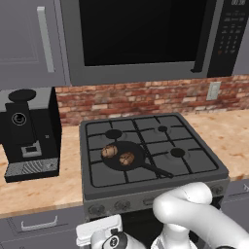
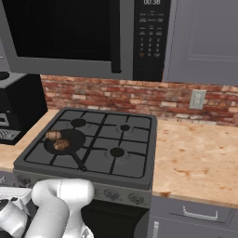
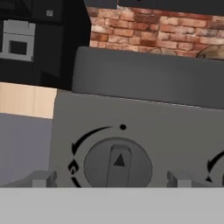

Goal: Put the potato and potato in the pan. Then turn on the front left burner and set the heat to medium.

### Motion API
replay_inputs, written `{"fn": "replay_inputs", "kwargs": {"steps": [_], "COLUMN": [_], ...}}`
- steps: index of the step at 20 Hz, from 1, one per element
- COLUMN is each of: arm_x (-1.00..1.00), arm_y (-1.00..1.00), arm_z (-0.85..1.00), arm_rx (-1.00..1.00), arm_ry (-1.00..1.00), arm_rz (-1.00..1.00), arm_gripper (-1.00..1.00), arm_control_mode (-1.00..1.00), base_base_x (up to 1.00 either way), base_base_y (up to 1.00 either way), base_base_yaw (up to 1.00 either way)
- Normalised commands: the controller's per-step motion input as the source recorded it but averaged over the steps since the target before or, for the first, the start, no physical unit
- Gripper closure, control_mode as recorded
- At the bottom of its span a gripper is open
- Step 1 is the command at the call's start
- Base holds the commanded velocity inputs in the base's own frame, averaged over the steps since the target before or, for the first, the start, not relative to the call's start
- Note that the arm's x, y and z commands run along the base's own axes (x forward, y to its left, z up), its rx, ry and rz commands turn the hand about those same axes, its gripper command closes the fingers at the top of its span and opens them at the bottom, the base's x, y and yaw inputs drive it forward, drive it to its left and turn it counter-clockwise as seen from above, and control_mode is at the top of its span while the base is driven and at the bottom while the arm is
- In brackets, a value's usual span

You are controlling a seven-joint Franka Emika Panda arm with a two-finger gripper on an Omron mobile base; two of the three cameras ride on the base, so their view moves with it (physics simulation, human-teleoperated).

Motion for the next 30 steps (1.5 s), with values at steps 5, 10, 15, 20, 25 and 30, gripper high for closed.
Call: {"fn": "replay_inputs", "kwargs": {"steps": [5,10,15,20,25,30], "arm_x": [0.05,0.07,0.14,0.12,0.17,0.09], "arm_y": [0.0,-0.07,-0.26,-0.13,0.0,0.07], "arm_z": [0.07,0.0,0.0,0.0,0.0,0.0], "arm_rx": [0.01,0.02,0.02,0.02,0.0,0.0], "arm_ry": [-0.01,0.0,0.0,0.0,0.0,0.0], "arm_rz": [0.0,0.0,0.0,0.0,0.0,0.0], "arm_gripper": [-1.0,-1.0,-1.0,-1.0,-1.0,-1.0], "arm_control_mode": [-1.0,-1.0,-1.0,-1.0,-1.0,-1.0], "base_base_x": [0.0,0.0,0.0,0.0,0.0,0.0], "base_base_y": [0.0,0.0,0.0,0.0,0.0,0.0], "base_base_yaw": [0.0,0.0,0.0,0.0,0.0,0.0]}}
